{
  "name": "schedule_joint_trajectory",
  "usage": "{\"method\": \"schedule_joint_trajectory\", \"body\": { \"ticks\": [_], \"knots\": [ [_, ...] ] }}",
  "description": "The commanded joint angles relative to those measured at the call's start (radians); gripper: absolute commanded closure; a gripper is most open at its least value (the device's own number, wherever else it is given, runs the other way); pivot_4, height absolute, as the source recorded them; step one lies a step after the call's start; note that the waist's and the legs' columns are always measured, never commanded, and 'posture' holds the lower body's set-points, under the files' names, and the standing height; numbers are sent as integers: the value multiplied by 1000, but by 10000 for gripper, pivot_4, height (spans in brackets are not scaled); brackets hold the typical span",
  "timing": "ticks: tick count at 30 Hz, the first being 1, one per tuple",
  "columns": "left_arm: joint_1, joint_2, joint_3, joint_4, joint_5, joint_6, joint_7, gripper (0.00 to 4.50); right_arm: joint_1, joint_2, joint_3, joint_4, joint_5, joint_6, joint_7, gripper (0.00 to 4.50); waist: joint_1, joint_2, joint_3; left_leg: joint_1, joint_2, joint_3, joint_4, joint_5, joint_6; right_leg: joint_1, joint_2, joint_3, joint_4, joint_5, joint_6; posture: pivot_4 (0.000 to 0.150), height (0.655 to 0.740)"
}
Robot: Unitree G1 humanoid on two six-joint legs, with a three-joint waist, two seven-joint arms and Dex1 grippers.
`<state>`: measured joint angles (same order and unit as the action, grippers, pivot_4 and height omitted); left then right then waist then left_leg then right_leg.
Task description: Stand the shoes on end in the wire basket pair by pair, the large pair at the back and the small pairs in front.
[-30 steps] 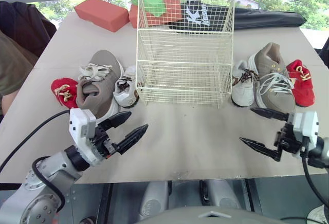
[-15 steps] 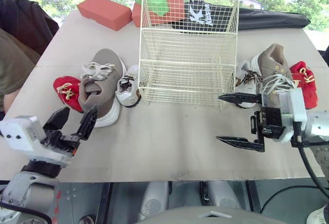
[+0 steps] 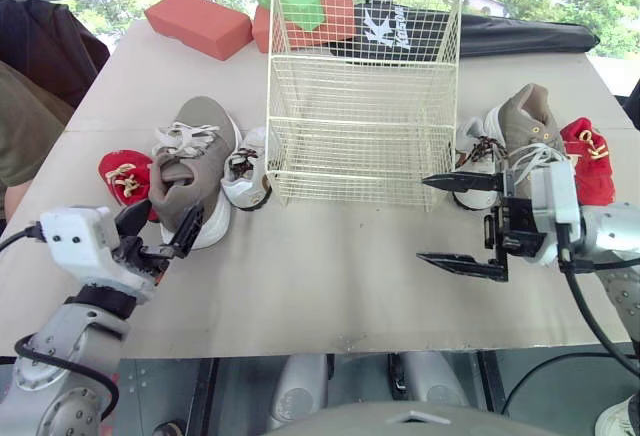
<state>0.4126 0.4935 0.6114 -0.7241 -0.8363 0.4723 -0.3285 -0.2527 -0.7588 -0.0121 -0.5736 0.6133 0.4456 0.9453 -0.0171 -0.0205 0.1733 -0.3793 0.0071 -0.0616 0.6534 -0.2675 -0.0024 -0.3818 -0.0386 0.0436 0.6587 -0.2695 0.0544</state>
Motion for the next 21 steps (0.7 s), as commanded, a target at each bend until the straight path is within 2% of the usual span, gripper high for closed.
{"method": "schedule_joint_trajectory", "body": {
  "ticks": [1, 4, 9, 11, 14, 15, 19, 20, 21],
  "knots": [
    [79, 50, 73, -91, -186, -50, -262, 457, -142, -37, 73, -30, -88, 147, -108, 0, -2, 0, 0, 0, 0, 1, 0, 0, 0, -1, 0, 0, 0, 0, 0, 1500, 7400],
    [171, 133, 104, -105, -266, -26, -448, 457, -290, -12, 189, 34, -144, 253, -130, 0, 1, 1, 0, -2, 1, 1, -1, 0, 0, -4, -1, 1, 0, 0, -1, 1500, 7400],
    [228, 214, 106, -121, -262, -27, -575, 457, -450, 0, 323, 112, -202, 416, -122, 0, 7, 2, 1, -5, 0, 1, -1, 0, 0, -5, -1, -2, 0, -2, -4, 1500, 7400],
    [235, 216, 100, -127, -244, -35, -581, 0, -466, -10, 370, 115, -229, 433, -108, 5229, 5, 2, 1, -5, 0, 0, -1, 0, 0, -6, -1, -1, -1, -1, -2, 1500, 7400],
    [248, 203, 82, -146, -224, -41, -577, 0, -469, -13, 416, 123, -283, 422, -105, 16060, 2, 2, 1, -6, 0, 0, -1, 0, 0, -6, -1, 0, -2, 0, 0, 1500, 7400],
    [254, 196, 74, -150, -217, -43, -575, 0, -470, -12, 420, 123, -293, 420, -103, 22638, 1, 2, 1, -6, 0, 0, -1, 0, 0, -6, -1, 0, -2, 0, 0, 1500, 7400],
    [257, 177, 52, -156, -196, -51, -562, 0, -477, -1, 419, 111, -315, 462, -115, 40019, 0, 2, 1, -4, 0, 2, -1, 0, 0, -6, -1, 1, -1, 0, 0, 1500, 7400],
    [253, 175, 47, -155, -192, -53, -558, 0, -479, 1, 415, 105, -316, 474, -116, 43648, 0, 2, 1, -4, 0, 2, -1, 0, 0, -6, -1, 1, -1, 0, 0, 1500, 7400],
    [248, 174, 43, -153, -189, -54, -553, 0, -480, 4, 411, 99, -313, 485, -115, 44708, 0, 2, 1, -4, 0, 1, -1, 0, 0, -6, 0, 0, 0, 0, 0, 1500, 7400]
  ]
}}
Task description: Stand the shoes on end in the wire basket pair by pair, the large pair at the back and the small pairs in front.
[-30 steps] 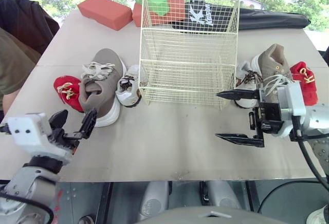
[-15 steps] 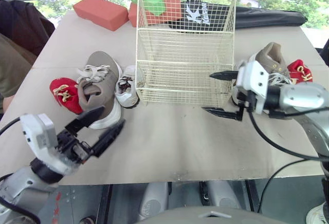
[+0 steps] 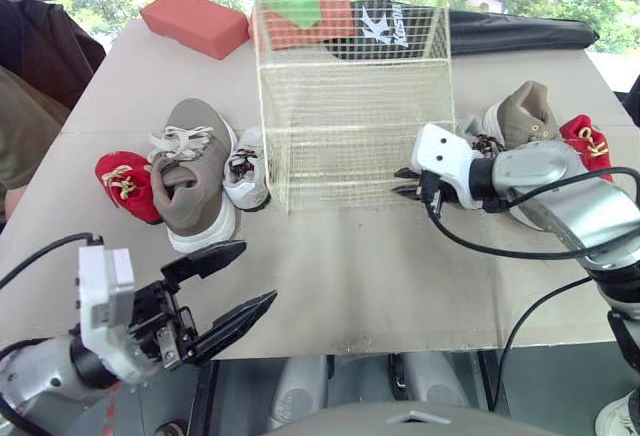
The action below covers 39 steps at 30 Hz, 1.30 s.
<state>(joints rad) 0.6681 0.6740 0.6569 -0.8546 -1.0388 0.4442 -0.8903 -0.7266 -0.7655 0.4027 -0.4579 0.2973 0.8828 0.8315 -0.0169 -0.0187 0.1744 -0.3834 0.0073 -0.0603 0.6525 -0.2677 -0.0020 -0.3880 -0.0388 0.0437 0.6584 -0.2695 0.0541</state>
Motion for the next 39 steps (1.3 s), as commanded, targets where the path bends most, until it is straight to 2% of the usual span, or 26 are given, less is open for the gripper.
{"method": "schedule_joint_trajectory", "body": {
  "ticks": [1, 8, 13, 19, 26, 39],
  "knots": [
    [-12, -8, -9, -19, 17, -27, 11, 0, -7, 11, -11, -32, 13, 61, 5, 44708, 4, 0, 0, 0, 0, -1, 0, 0, 0, 0, 1, -1, 0, 0, 0, 1500, 7400],
    [-27, -14, -48, -11, 41, -32, 12, 0, -10, 6, -53, -148, 98, 242, 8, 44708, 7, 0, 0, -4, -1, -3, 0, 0, 0, -1, -1, -2, -3, 0, 0, 1500, 7400],
    [-30, -15, -64, -6, 48, -35, 9, 0, -4, -1, -85, -211, 144, 288, 16, 44708, 5, 0, 0, -12, -1, -3, 0, 0, 0, -9, -1, -3, -2, 0, 0, 1500, 7400],
    [-37, -15, -75, 3, 56, -35, 4, 0, 28, -70, -59, -223, 126, 171, 64, 44708, 4, 1, 0, -12, -1, -3, 0, 0, 0, -9, -1, -3, -2, 0, 0, 1500, 7400],
    [-36, -18, -72, 0, 57, -36, 11, 0, 53, -90, -30, -170, 64, -37, 136, 44708, 0, 1, 0, -12, 0, -2, 0, 0, 0, -9, 0, -3, -1, 0, 0, 1500, 7400],
    [3, -47, -64, -24, 79, -53, 31, 0, 30, 9, 18, -92, -16, -151, 179, 44708, -28, -1, 0, -7, 0, 0, 1, 0, 0, -9, 2, 0, 4, 0, 0, 1500, 7400]
  ]
}}
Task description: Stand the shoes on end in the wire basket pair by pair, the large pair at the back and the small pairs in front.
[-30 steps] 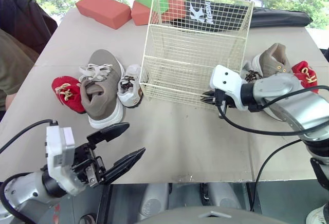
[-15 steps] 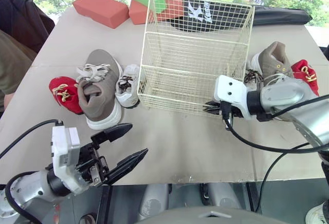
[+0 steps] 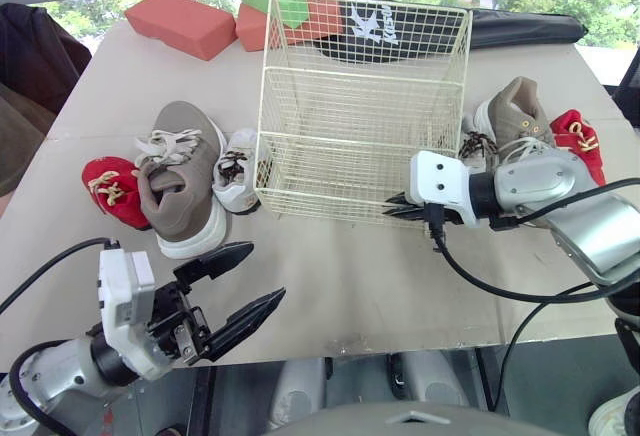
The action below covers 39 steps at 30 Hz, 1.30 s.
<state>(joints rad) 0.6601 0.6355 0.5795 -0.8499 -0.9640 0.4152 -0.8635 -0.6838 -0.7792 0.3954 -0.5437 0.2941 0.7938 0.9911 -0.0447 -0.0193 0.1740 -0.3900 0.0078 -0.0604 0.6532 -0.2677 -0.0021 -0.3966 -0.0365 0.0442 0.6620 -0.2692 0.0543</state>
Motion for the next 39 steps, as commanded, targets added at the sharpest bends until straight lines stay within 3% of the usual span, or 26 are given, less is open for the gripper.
{"method": "schedule_joint_trajectory", "body": {
  "ticks": [1, 5, 6, 8, 11, 16, 19, 22, 26, 29, 33, 39],
  "knots": [
    [13, -10, 11, -26, 10, -28, 5, 0, -10, 24, 28, 8, -32, -95, 24, 44708, -1, 0, 0, 0, 0, 0, 0, 0, 0, 0, 0, 0, 0, 0, 0, 1500, 7400],
    [14, -17, 2, -12, 28, -38, 4, 0, -14, 31, 19, 80, -69, -192, 49, 44708, -2, 0, 0, 3, 1, 2, 0, 0, 0, 1, 1, 2, 0, 0, 0, 1500, 7400],
    [13, -18, -1, -10, 31, -39, 4, 0, -17, 32, 18, 102, -81, -219, 53, 40422, -2, 0, 0, 5, 1, 3, 0, 0, 0, 3, 1, 3, 0, 0, 0, 1500, 7400],
    [10, -19, -6, -7, 37, -41, 6, 0, -20, 34, 15, 138, -103, -283, 71, 36287, 0, 0, 0, 7, 1, 5, 0, 0, 0, 4, 2, 5, 0, 0, -1, 1500, 7400],
    [9, -23, -10, -3, 44, -43, 6, 0, -24, 38, -3, 166, -89, -332, 122, 21278, 4, -1, 0, 7, 1, 5, 0, 0, 0, 5, 1, 5, 1, 1, -1, 1500, 7400],
    [34, -59, 4, 6, 37, -48, 28, 0, 11, 42, -94, 124, 15, -343, 167, 203, 6, -1, 0, 6, 2, 4, 0, 0, 0, 4, 0, 4, 0, 1, -1, 1500, 7400],
    [54, -118, 27, 20, 16, -55, 84, 0, 70, 68, -206, 70, 137, -317, 141, 203, 8, -1, 0, 4, 2, 3, 0, 0, 0, 4, 0, 3, -1, 1, -1, 1500, 7400],
    [44, -206, 44, 48, 65, -64, 232, 0, 187, 94, -349, 8, 292, -324, 139, 203, 12, -1, 0, 1, 2, 1, -1, 0, 0, 2, -1, 1, -2, 1, -1, 1500, 7400],
    [-29, -306, 47, 72, 155, -59, 483, 0, 335, 118, -459, -26, 380, -378, 136, 203, 28, -1, -1, -1, 2, -1, 0, 0, 0, 2, -1, -1, -3, 1, -1, 1500, 7400],
    [-63, -340, 29, 68, 186, -45, 577, 0, 380, 107, -486, -47, 398, -371, 112, 203, 31, -2, -1, 0, 1, -1, 2, 0, 0, 2, -1, -1, -1, 1, -1, 1500, 7400],
    [-154, -308, -83, 61, 343, 16, 697, 0, 427, 88, -501, -67, 386, -369, 70, 203, 34, -2, -1, 2, -2, 0, 2, 0, 0, 4, -1, 0, 0, 1, -1, 1500, 7400],
    [-356, -234, -147, 148, 426, 162, 809, 0, 417, 82, -475, -84, 385, -365, 37, 203, 33, -2, -1, 4, -2, -1, 2, 0, 0, 5, 1, -1, 2, 1, -1, 1500, 7400]
  ]
}}
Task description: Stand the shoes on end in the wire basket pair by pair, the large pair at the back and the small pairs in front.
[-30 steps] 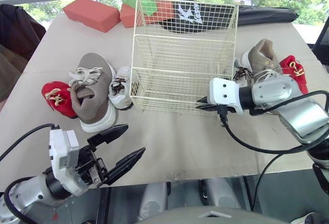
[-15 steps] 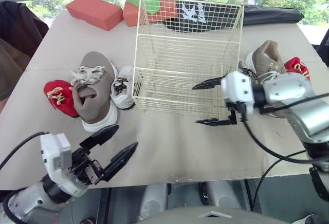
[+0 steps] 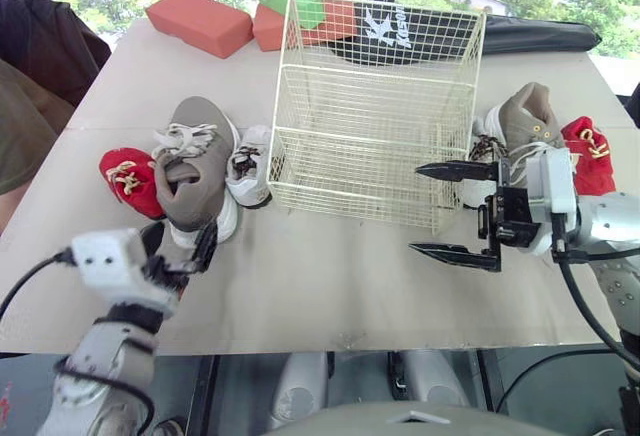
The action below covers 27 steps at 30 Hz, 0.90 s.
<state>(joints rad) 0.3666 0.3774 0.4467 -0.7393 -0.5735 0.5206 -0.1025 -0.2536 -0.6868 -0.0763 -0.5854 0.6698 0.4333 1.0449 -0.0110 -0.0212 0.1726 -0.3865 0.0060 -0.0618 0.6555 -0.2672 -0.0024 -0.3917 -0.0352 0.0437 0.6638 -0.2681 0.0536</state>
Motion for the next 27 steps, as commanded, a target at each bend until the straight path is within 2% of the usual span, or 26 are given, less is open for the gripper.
{"method": "schedule_joint_trajectory", "body": {
  "ticks": [1, 5, 6, 7, 11, 14, 18, 22, 24, 27],
  "knots": [
    [-103, 36, -33, 66, 52, 79, 54, 0, -15, -10, 1, -47, 10, -3, -24, 203, -1, 0, 0, 0, 0, 0, 0, 0, 0, 0, 0, 0, 0, 0, 0, 1500, 7400],
    [-204, 12, -71, 180, 92, 172, 119, 0, -13, -18, 15, -64, 4, -4, -39, 203, 4, 0, -1, 0, 0, 0, 0, 0, 0, 0, -1, 0, 0, 0, 0, 1500, 7400],
    [-209, 5, -81, 187, 92, 180, 115, 5208, -13, -21, 16, -66, 3, -4, -43, 0, 5, 2, -1, 0, 0, -1, 0, 0, 0, 0, -1, 0, 0, 0, 0, 1500, 7400],
    [-212, 0, -89, 193, 97, 179, 109, 7600, -14, -22, 19, -68, 3, -3, -47, 0, 6, 3, -2, 1, 0, -1, 0, 0, 0, 1, -1, 0, 1, 0, 0, 1500, 7400],
    [-203, -24, -111, 206, 116, 130, 73, 21785, -9, -32, 21, -68, 0, -10, -51, 0, 6, 10, -6, 9, 0, -1, -1, 0, 0, 10, -1, -1, -1, 0, 0, 1500, 7400],
    [-190, -42, -109, 194, 135, 76, 56, 28531, -11, -32, 24, -63, -1, -12, -57, 0, 6, 11, -7, 10, 0, 0, -1, 0, 0, 13, -1, -1, -2, 0, 0, 1500, 7400],
    [-183, -67, -89, 136, 185, -72, 42, 33498, -22, -20, 32, -54, -1, -16, -65, 0, 4, 11, -7, 10, 0, 0, -1, 0, 0, 13, -1, 0, -2, 0, 0, 1500, 7400],
    [-209, -93, -28, 9, 254, -249, 73, 35667, -49, -10, 20, -36, 18, -11, -76, 0, 5, 5, -3, 6, 0, -1, -1, 0, 0, 10, -2, -2, -3, 0, 0, 1500, 7400],
    [-236, -85, -13, -49, 280, -285, 84, 36013, -85, 4, 15, -18, 38, 14, -107, 0, 4, -1, 0, 4, 1, -3, -1, 0, 0, 8, -2, -2, -3, 0, 0, 1500, 7400],
    [-320, -47, -15, -95, 284, -268, 83, 36013, -185, 43, 8, 16, 69, 81, -209, 0, 4, -2, 0, 2, 1, -3, -1, 0, 0, 5, -3, -2, -3, 0, 0, 1500, 7400]
  ]
}}
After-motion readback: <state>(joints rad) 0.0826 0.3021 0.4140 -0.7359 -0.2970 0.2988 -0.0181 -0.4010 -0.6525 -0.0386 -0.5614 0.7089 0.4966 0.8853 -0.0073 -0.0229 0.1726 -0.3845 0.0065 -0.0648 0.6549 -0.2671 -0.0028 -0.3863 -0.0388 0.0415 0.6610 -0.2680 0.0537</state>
